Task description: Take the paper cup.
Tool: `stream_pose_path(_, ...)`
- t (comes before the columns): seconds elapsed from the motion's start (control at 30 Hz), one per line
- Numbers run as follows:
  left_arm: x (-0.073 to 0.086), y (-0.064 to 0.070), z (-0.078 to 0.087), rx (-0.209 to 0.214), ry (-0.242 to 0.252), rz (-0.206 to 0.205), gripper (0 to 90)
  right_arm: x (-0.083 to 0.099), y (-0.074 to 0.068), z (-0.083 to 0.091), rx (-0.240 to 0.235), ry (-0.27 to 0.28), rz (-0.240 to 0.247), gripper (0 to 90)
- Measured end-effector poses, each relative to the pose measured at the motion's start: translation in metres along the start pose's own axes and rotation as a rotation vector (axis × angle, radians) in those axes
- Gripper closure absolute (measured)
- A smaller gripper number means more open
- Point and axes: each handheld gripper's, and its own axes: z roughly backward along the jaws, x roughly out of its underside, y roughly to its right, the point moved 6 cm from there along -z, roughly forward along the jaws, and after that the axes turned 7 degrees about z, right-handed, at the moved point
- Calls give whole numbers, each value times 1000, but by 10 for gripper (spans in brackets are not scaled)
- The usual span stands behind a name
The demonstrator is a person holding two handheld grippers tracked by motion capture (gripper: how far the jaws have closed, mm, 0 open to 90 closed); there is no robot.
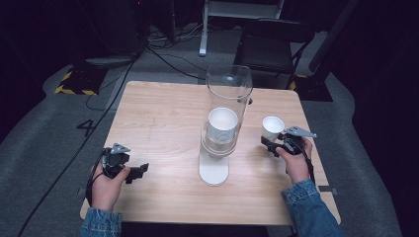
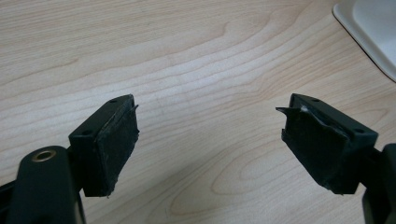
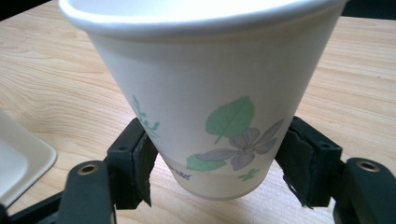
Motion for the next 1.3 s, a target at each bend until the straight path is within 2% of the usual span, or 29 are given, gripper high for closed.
stream_pose_path(0.13, 5, -3, 5, -11, 4, 8, 183, 1, 1, -10, -10, -15, -30, 336)
stream_pose_path(0.4, 10, -6, 9, -14, 4, 15, 183, 10, 9, -20, 12, -50, -32, 333)
stream_pose_path(0.6, 9, -7, 10, -12, 5, 14, 183, 15, 10, -22, 16, -86, -35, 331)
stream_pose_path(0.8, 9, -6, 9, -9, 5, 23, 183, 20, 9, -23, 15, -125, -15, 330)
stream_pose_path(0.97, 9, -6, 8, -7, 3, 21, 182, 24, 6, -26, -5, -154, -6, 328)
stream_pose_path(1.1, 8, -7, 8, -10, 4, 12, 182, 27, 4, -26, -19, -178, -26, 324)
stream_pose_path(1.23, 8, -5, 7, -6, 3, 23, 182, 29, 4, -26, -24, -193, -19, 315)
stream_pose_path(1.3, 7, -5, 7, -8, 4, 13, 182, 29, 4, -26, -25, -197, -21, 310)
